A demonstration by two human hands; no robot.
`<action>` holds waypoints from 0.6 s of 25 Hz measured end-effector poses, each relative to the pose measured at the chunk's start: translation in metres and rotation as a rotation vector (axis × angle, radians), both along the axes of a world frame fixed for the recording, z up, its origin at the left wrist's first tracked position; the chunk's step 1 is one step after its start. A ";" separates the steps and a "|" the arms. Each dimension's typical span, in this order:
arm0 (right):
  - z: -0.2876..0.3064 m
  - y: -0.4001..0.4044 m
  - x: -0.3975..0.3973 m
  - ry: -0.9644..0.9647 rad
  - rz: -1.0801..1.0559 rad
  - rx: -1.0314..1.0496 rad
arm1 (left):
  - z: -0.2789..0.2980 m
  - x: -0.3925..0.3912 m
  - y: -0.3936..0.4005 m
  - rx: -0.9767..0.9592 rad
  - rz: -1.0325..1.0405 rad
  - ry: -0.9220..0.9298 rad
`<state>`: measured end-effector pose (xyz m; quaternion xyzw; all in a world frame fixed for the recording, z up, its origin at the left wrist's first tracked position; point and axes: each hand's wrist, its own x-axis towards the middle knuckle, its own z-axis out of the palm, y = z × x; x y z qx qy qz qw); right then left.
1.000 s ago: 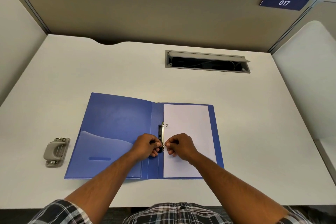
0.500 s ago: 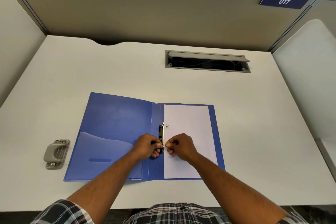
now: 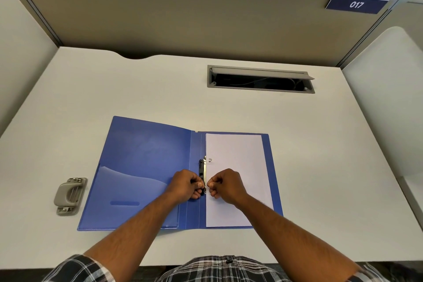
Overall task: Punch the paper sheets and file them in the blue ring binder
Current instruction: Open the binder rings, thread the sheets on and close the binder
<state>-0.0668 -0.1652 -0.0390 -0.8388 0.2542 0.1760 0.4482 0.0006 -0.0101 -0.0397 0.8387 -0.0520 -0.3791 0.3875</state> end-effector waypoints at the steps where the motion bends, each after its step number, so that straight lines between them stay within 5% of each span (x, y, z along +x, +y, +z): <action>1: 0.000 0.000 0.000 -0.002 0.001 -0.006 | 0.000 0.000 -0.001 0.005 -0.001 -0.005; 15: 0.003 0.008 0.003 -0.046 0.026 -0.091 | 0.000 0.000 -0.009 0.034 -0.047 -0.049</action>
